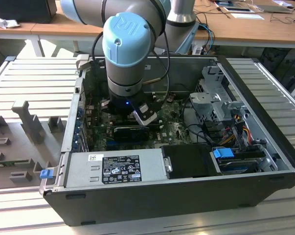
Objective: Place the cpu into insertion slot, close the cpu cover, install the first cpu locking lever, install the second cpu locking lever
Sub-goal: 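Install the second cpu locking lever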
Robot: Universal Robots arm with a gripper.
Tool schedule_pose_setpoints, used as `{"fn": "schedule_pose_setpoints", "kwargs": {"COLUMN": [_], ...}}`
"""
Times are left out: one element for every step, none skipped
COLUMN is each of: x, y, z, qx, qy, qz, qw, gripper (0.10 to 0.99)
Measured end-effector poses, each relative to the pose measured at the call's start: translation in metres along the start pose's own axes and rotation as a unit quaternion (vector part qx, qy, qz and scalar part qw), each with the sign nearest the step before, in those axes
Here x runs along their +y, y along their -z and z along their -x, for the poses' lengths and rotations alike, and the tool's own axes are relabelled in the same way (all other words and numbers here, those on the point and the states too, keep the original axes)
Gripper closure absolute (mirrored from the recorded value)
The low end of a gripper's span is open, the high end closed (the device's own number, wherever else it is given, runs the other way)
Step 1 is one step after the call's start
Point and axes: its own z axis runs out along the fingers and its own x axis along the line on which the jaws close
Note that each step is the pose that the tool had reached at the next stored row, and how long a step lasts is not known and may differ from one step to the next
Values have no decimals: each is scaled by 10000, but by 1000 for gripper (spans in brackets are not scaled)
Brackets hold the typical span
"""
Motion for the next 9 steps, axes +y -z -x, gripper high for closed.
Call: {"fn": "schedule_pose_setpoints", "kwargs": {"x": [6,18,26,36,45,60,68,71,71], "y": [18,51,74,103,128,171,194,201,201], "z": [0,1,2,3,3,5,5,5,6], "qx": [0,0,0,0,1,1,1,1,0], "qy": [0,0,0,0,0,0,0,0,0], "qz": [0,0,0,0,-1,-1,-1,0,1], "qw": [10000,10000,10000,10000,10000,10000,10000,10000,10000], "gripper": [980,980,980,980,980,980,980,980,980]}}
